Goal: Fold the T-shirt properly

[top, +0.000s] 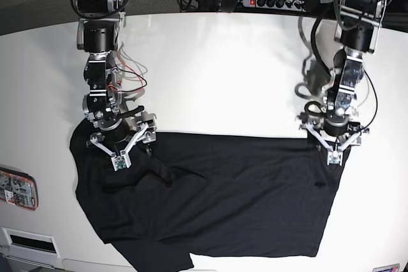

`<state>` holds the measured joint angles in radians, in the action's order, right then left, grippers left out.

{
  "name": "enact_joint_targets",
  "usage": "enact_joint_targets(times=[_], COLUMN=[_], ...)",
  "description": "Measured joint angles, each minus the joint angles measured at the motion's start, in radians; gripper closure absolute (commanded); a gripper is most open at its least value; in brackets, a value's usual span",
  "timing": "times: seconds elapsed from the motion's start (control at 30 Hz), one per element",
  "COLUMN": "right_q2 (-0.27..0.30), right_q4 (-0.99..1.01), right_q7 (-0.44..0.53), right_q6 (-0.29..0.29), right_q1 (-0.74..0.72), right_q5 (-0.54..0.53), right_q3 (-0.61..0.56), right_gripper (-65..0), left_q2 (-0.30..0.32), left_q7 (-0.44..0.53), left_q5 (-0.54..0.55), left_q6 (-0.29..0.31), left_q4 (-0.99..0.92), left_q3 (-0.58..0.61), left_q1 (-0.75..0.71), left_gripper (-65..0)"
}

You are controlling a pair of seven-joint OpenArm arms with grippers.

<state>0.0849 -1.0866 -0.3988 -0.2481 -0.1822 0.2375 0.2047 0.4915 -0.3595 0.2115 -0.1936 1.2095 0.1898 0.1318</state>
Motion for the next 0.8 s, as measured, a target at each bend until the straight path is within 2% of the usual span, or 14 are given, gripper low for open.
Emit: enact_joint_targets(times=[0.03, 0.1, 0.2, 0.3, 0.4, 0.53, 0.6, 0.7, 0.8], right_q2=[-0.002, -0.002, -0.002, -0.002, -0.002, 0.001, 0.001, 0.005, 0.004], right_q4=[-0.006, -0.013, -0.046, -0.076, -0.074, 0.012, 0.062, 0.095, 0.096], right_q7=[-0.011, -0.029, -0.064, -0.115, -0.128, -0.099, -0.085, -0.054, -0.056], right_q6=[0.001, 0.0, 0.0, 0.0, 0.0, -0.006, -0.005, -0.003, 0.0], right_q1=[0.0, 0.0, 0.003, 0.005, 0.002, -0.04, -0.068, -0.072, -0.071], right_q5=[0.003, 0.0, 0.006, 0.011, 0.008, -0.01, -0.008, -0.032, -0.036], right_q3=[0.0, 0.0, -0.003, -0.003, -0.003, -0.001, -0.001, 0.002, 0.002], right_gripper=[-61.6, -61.6, -61.6, -61.6, -61.6, -61.6, -61.6, -61.6, -61.6], left_q2=[-0.001, -0.007, -0.014, -0.011, -0.02, -0.079, -0.101, -0.1, -0.098], left_q7=[-0.049, -0.106, -0.121, -0.151, -0.177, -0.18, -0.144, -0.153, -0.11], left_q5=[-0.001, 0.013, 0.006, 0.0, 0.0, -0.002, -0.011, -0.004, 0.0], left_q6=[-0.003, 0.031, 0.08, 0.098, 0.124, 0.174, 0.169, 0.183, 0.179], left_q4=[0.028, 0.048, 0.053, 0.05, -0.048, -0.226, -0.256, -0.261, -0.259], left_q3=[0.0, -0.001, -0.002, -0.003, -0.003, -0.009, -0.009, -0.01, -0.014], left_q1=[-0.002, 0.029, 0.105, 0.16, 0.21, 0.257, 0.261, 0.267, 0.234], left_gripper=[-42.0, -42.0, -42.0, -42.0, -42.0, -41.9, -41.9, -41.9, -41.9])
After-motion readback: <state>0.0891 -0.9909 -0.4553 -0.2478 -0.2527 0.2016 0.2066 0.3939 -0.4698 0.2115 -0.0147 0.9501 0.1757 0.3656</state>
